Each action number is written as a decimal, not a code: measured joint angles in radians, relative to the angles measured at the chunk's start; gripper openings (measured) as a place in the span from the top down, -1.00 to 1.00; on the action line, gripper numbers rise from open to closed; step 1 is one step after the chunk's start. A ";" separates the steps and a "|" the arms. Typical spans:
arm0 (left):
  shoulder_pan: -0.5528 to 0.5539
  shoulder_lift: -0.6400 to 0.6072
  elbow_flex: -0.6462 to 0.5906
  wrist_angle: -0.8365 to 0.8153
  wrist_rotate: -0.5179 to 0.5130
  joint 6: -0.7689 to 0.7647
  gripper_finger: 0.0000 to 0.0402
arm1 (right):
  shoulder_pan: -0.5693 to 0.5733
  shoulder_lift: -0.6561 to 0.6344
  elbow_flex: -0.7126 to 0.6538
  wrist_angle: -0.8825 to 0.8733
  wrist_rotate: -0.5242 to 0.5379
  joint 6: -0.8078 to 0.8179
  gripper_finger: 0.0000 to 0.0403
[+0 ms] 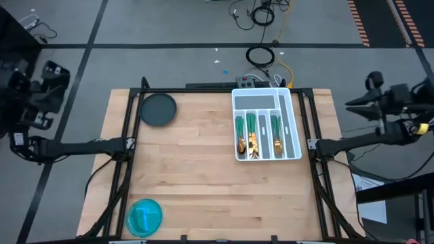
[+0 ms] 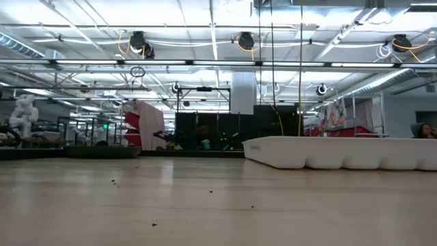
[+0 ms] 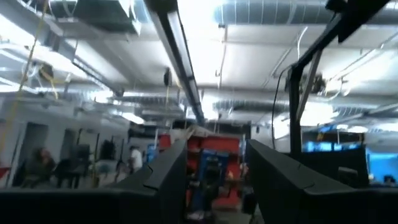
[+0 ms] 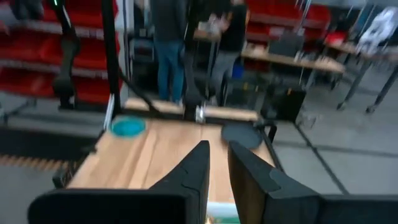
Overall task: Sort silverware
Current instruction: Return to Home Position
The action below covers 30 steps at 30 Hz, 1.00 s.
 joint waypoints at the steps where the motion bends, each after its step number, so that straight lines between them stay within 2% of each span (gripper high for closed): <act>1: 0.000 -0.014 0.001 -0.036 0.000 0.006 0.15 | 0.000 -0.038 -0.031 0.027 0.001 0.001 0.75; 5: 0.002 -0.043 -0.020 -0.174 -0.002 0.007 0.15 | 0.000 -0.172 -0.218 0.151 0.002 0.001 0.75; 11: 0.002 -0.067 -0.125 -0.240 -0.028 0.002 0.15 | 0.000 -0.353 -0.529 0.316 0.001 0.057 0.76; 15: 0.002 -0.101 -0.255 -0.212 -0.028 -0.006 0.15 | 0.000 -0.471 -0.716 0.445 0.001 0.077 0.76; 20: 0.002 -0.217 -0.444 -0.062 -0.024 -0.057 0.15 | -0.001 -0.629 -0.912 0.625 -0.002 0.131 0.76; 28: 0.002 -0.460 -0.713 0.155 0.014 -0.139 0.15 | -0.001 -0.623 -0.973 0.657 -0.037 0.130 0.76; 30: 0.002 -0.513 -0.768 0.148 0.023 -0.158 0.15 | -0.001 -0.628 -1.010 0.747 -0.049 0.127 0.76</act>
